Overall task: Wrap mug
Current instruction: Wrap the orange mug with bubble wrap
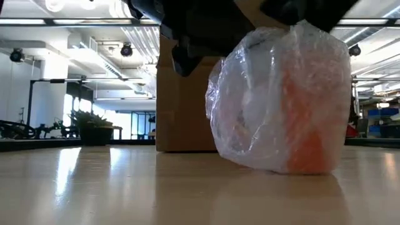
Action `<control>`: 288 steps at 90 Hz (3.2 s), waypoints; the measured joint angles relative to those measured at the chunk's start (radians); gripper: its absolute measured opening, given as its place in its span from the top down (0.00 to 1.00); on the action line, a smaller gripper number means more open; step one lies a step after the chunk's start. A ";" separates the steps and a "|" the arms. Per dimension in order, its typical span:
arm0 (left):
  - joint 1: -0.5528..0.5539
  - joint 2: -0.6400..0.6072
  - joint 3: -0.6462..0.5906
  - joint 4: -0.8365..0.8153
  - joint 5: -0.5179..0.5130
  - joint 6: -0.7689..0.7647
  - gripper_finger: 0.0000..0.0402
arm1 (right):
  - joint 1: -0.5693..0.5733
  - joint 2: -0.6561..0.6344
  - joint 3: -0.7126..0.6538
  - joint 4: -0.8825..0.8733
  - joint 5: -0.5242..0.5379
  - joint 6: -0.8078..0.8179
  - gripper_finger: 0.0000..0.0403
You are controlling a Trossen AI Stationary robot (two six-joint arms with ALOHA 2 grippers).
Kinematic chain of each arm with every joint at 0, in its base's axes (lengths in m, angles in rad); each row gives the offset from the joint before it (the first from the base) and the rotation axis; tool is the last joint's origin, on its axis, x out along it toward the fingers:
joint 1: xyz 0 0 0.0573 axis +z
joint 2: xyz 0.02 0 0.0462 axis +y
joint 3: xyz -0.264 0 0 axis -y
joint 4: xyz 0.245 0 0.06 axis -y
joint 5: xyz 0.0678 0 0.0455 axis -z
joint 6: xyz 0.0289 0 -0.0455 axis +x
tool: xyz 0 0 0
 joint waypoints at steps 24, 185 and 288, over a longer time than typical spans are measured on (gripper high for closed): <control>0.000 0.000 0.000 0.006 0.000 -0.003 1.00 | -0.026 -0.067 -0.064 0.017 0.256 0.081 0.99; 0.025 0.031 0.005 0.017 -0.061 0.003 1.00 | -0.023 -0.009 -0.060 0.135 0.075 -0.004 0.99; 0.025 0.023 0.000 0.024 -0.051 0.004 1.00 | -0.012 0.136 -0.168 0.311 0.080 0.044 0.99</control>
